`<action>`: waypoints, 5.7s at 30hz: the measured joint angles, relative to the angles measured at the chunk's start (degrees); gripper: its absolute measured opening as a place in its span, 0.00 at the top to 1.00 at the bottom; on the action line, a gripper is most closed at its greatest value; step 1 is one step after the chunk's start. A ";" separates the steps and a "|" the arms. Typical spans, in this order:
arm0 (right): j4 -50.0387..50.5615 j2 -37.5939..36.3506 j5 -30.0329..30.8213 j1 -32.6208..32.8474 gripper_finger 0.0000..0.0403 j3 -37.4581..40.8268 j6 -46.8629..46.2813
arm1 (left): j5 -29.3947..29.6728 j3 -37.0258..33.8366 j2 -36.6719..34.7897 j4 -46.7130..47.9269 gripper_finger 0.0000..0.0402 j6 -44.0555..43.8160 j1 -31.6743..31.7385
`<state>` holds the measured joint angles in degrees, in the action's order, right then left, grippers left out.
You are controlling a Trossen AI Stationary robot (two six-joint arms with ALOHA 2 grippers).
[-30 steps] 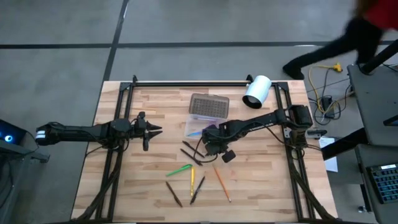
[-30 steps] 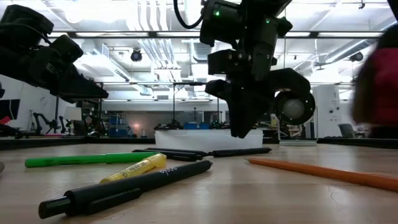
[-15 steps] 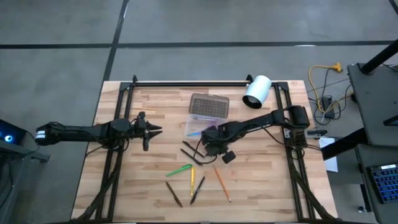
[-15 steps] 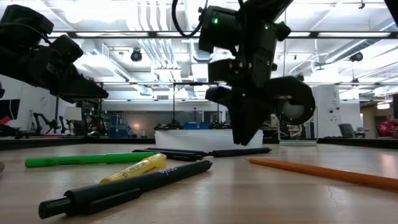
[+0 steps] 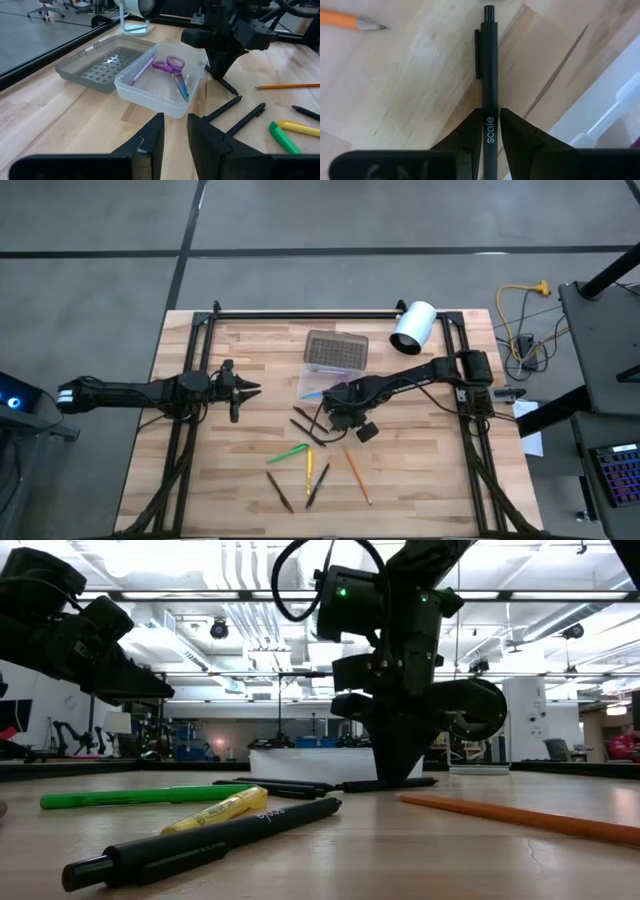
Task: Pick & place school supplies into a supply box
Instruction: Put the black pen into the supply box, then put the orange pencil into the supply box
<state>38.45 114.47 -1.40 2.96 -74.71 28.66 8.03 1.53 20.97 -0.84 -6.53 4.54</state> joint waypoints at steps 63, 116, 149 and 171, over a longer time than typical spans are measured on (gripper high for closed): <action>4.29 -5.79 10.57 2.56 0.93 -2.76 -9.20 | 0.01 -0.01 0.00 -0.01 0.83 0.00 -0.02; -13.74 -1.90 28.65 -5.67 0.93 -1.65 -22.75 | 0.02 0.01 0.00 0.00 0.83 -0.02 0.00; -13.56 -1.85 28.52 -7.14 0.78 -0.27 -20.06 | 0.00 0.00 0.00 0.01 0.83 -0.02 -0.01; -6.72 -6.60 28.39 0.99 0.83 -0.68 -16.10 | 0.00 0.01 0.00 0.02 0.83 -0.01 -0.02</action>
<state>31.73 107.88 26.99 3.96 -75.40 12.56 8.03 1.54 20.97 -0.82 -6.55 4.51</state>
